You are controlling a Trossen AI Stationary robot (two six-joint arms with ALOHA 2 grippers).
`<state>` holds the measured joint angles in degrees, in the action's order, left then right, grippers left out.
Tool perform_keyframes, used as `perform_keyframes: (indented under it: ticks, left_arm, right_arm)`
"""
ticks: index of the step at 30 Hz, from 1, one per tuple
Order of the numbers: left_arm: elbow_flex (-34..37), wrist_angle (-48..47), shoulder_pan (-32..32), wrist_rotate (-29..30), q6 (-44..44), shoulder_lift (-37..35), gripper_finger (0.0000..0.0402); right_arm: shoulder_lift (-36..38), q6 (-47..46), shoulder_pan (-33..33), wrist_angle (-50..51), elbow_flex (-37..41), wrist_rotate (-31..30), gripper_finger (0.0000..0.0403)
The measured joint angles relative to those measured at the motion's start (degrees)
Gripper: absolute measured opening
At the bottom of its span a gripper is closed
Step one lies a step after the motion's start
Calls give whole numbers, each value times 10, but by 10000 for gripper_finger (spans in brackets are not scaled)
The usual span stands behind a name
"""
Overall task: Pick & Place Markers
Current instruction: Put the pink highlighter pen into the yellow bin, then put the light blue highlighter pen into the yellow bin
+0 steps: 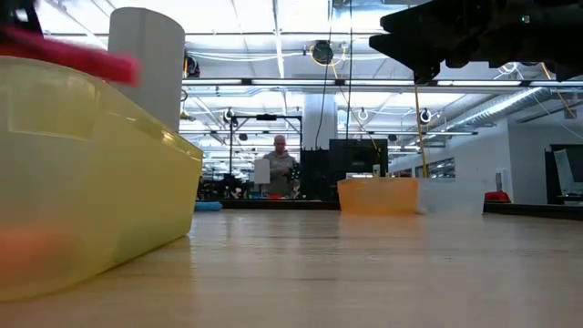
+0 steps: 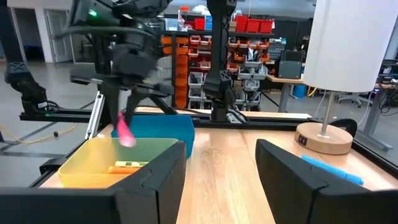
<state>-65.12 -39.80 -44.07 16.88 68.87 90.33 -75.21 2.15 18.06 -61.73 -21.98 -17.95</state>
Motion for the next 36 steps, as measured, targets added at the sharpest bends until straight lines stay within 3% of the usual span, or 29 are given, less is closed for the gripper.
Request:
perform_keyframes:
  ticks: [6,11,22,27,32,36]
  left_arm:
    - [-1,2,58,-34,272,30,71]
    - [-1,-10,87,-99,320,60,128]
    - [-1,27,107,-179,159,57,184]
    - [-1,30,128,-116,26,29,196]
    - [-2,37,159,10,-178,13,198]
    - [-1,35,186,92,-265,15,189]
  right_arm:
    - [0,0,0,-2,0,-1,180]
    - [0,0,0,-1,0,0,180]
    - [0,0,0,-1,0,0,180]
    - [0,0,0,-1,0,0,180]
    - [0,0,0,-1,0,0,180]
    - [0,0,0,2,0,1,180]
